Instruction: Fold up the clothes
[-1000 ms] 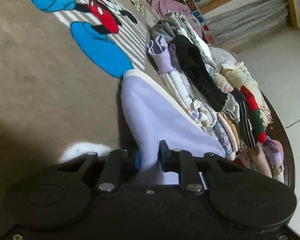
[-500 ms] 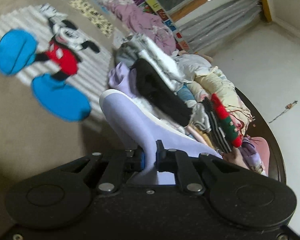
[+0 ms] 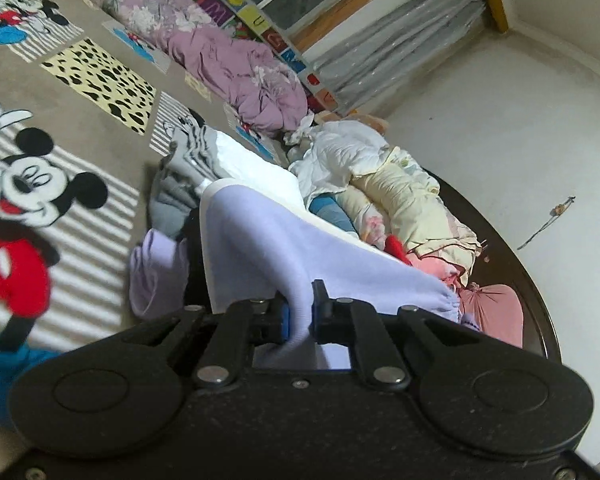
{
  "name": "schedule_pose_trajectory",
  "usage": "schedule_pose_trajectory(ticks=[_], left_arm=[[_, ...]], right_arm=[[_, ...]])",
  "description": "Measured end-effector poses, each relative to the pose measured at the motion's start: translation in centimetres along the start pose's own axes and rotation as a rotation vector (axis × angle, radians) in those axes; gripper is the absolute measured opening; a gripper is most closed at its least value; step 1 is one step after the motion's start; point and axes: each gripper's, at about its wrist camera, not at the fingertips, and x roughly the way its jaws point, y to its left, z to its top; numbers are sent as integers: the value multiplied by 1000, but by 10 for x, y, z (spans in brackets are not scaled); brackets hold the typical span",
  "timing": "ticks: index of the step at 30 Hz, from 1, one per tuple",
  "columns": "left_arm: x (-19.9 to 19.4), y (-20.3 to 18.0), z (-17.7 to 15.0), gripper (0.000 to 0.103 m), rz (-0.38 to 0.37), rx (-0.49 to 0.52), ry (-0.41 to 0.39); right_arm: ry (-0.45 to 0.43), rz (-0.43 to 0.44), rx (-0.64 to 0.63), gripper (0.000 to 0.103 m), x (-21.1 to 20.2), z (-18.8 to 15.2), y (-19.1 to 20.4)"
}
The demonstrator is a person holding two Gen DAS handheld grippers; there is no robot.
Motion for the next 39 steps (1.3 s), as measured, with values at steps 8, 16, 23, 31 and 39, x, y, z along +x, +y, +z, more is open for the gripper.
schedule_pose_trajectory(ticks=[8,16,23,31,39], left_arm=[[-10,-53,22,7,19,122,-2],[-22,-137,15,7,89,281,93],[-21,-193,-17,7,5,289,128],[-45,-118,-58,7,77,158,158],[-94,71,-141,36,403,-67,161]], right_arm=[[-31,25,75,34,21,24,-20],[-91,112,326,34,-10,-23,-52],[-191,126,388,34,-84,-21,-55],[-200,62,340,34,-144,-12,-42],[159,-212,241,41,-54,-114,-70]])
